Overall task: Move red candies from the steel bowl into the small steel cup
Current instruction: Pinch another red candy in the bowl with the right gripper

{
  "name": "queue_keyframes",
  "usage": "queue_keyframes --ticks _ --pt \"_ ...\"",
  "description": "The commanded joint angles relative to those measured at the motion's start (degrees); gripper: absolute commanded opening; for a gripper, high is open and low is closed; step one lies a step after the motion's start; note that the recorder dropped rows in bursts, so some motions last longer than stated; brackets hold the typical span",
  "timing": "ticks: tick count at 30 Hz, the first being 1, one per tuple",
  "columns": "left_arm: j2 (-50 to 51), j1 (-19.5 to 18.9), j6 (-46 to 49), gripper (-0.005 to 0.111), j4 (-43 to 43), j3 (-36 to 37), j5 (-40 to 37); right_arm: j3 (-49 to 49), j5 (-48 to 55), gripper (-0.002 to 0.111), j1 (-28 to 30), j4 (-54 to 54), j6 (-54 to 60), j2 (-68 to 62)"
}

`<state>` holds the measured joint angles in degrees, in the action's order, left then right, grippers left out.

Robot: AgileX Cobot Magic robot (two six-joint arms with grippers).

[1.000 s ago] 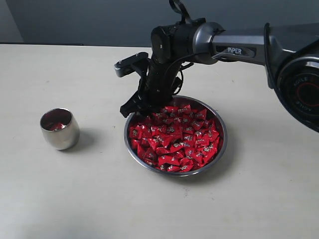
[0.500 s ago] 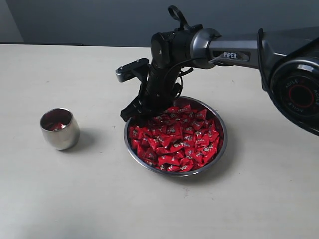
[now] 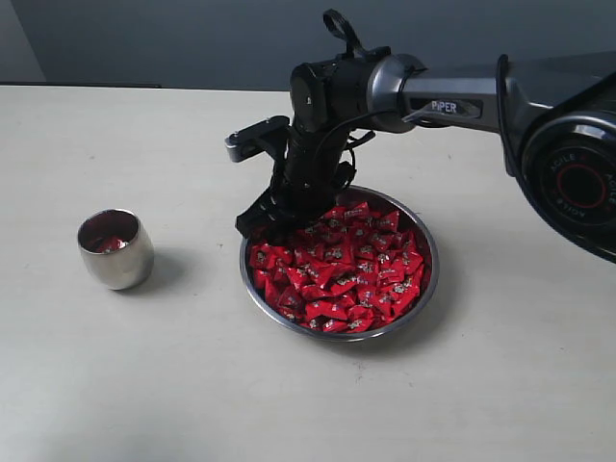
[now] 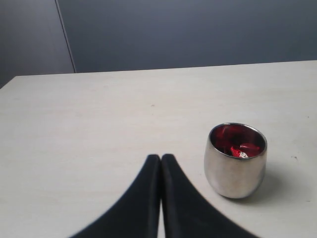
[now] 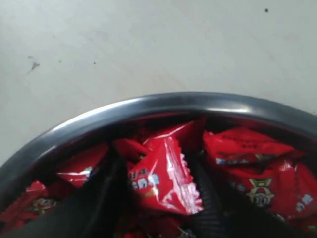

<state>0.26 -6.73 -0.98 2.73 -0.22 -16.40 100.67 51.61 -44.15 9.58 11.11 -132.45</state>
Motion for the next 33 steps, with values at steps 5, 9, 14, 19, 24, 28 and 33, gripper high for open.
queue_keyframes --ticks 5,9,14,19,24,28,33 --pt "-0.26 -0.03 -0.14 0.0 -0.13 0.22 0.09 0.31 0.42 0.03 0.23 -1.0 -0.57 0.81" --pt "-0.26 -0.03 -0.14 0.0 -0.13 0.22 0.09 0.31 0.33 0.03 0.23 -1.86 -0.57 1.1" --pt "-0.26 -0.03 -0.14 0.0 -0.13 0.22 0.09 0.31 0.18 0.03 0.23 -2.8 -0.72 1.58" --pt "-0.26 -0.03 -0.14 0.0 -0.13 0.22 0.09 0.31 -0.01 0.03 0.23 -2.91 -0.72 1.58" --pt "-0.26 -0.03 -0.14 0.0 -0.13 0.22 0.09 0.31 -0.03 0.02 0.23 -3.27 -0.84 1.67" --pt "-0.26 -0.03 -0.14 0.0 -0.13 0.22 0.09 0.31 -0.25 0.015 0.23 -3.27 -0.84 1.67" --pt "-0.26 -0.03 -0.14 0.0 -0.13 0.22 0.09 0.31 -0.73 0.015 0.23 -3.27 -0.84 1.67"
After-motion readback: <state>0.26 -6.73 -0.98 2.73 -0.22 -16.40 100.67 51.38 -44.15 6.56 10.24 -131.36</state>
